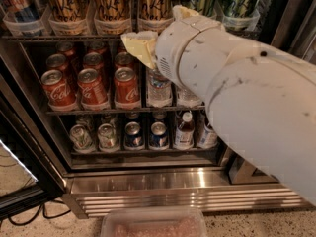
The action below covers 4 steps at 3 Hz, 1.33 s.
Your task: Pick orange can from top shelf of fridge
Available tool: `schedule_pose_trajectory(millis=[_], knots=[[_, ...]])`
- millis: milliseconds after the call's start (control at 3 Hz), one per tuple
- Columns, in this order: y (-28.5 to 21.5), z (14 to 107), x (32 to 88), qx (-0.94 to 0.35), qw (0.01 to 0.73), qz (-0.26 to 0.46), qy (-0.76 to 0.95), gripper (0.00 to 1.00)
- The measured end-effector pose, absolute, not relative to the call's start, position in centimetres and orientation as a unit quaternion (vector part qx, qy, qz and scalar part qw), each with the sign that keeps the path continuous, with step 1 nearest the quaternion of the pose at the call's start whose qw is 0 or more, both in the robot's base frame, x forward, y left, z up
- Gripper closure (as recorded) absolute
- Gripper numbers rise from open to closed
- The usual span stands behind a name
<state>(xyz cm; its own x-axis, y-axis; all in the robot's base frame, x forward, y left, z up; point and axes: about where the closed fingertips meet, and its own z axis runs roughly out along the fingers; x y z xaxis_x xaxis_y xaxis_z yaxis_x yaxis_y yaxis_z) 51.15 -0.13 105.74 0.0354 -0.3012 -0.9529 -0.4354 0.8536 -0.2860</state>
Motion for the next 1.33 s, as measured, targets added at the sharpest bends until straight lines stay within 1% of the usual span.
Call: schedule_pose_trajectory(millis=[333, 667, 1333], knots=[[0.2, 105.8, 52.0, -0.266, 0.676, 0.056, 0.685, 0.27], [0.2, 105.9, 52.0, -0.266, 0.676, 0.056, 0.685, 0.32], [0.4, 107.2, 53.4, -0.263, 0.703, 0.05, 0.659, 0.34]])
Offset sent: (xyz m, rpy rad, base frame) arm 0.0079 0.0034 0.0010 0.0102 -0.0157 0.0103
